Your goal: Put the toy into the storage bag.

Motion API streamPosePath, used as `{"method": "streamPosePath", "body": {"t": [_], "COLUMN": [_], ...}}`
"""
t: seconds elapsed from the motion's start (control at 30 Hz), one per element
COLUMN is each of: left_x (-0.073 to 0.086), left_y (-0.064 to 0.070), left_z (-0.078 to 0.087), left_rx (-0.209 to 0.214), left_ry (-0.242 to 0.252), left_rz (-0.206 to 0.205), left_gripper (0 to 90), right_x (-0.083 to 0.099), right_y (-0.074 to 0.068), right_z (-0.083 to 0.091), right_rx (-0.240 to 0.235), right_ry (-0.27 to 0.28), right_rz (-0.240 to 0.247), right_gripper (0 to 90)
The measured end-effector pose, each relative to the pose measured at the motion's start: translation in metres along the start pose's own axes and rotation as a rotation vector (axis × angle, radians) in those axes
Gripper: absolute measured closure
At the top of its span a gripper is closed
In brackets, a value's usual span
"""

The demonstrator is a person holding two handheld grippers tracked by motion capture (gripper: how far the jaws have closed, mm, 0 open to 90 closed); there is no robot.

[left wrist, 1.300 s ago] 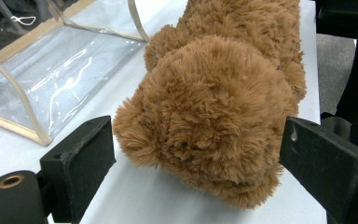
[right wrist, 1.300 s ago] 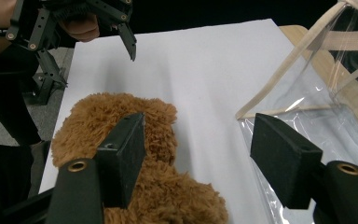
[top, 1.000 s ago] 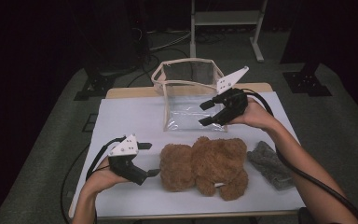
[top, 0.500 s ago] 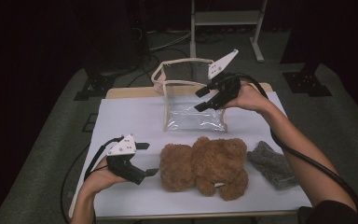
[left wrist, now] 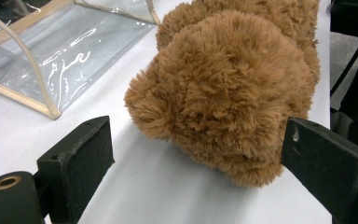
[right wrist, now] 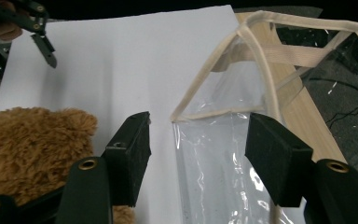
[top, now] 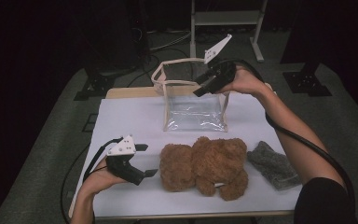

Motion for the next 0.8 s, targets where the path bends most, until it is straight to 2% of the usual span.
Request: {"method": "streamPosePath", "body": {"t": [0.4, 0.57, 0.73, 0.8], "left_x": [-0.002, 0.001, 0.003, 0.003], "left_y": [0.004, 0.003, 0.001, 0.002], "left_z": [0.002, 0.001, 0.001, 0.002], "left_rx": [0.012, 0.019, 0.018, 0.021], "left_ry": [0.007, 0.002, 0.002, -0.004], "left_rz": [-0.008, -0.002, 0.01, 0.002], "left_gripper": [8.2, 8.2, 8.2, 8.2], "right_x": [0.0, 0.004, 0.008, 0.01], "right_y": [0.028, 0.036, 0.045, 0.046], "right_z": [-0.016, -0.021, -0.025, -0.026], "right_rx": [0.02, 0.026, 0.036, 0.041], "right_ry": [-0.014, -0.04, -0.053, -0.062], "right_rz": [-0.033, -0.046, -0.074, -0.077], "right_gripper": [39.4, 39.6, 42.3, 45.2]}}
Point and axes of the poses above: each handheld gripper's, and its own axes: z roughly backward along the jaws, x roughly out of its underside, y roughly to its right, the point moved 6 cm from there along -z, roughly forward along the jaws, and after that the axes turned 6 degrees about -y, right-handed, at the moved point
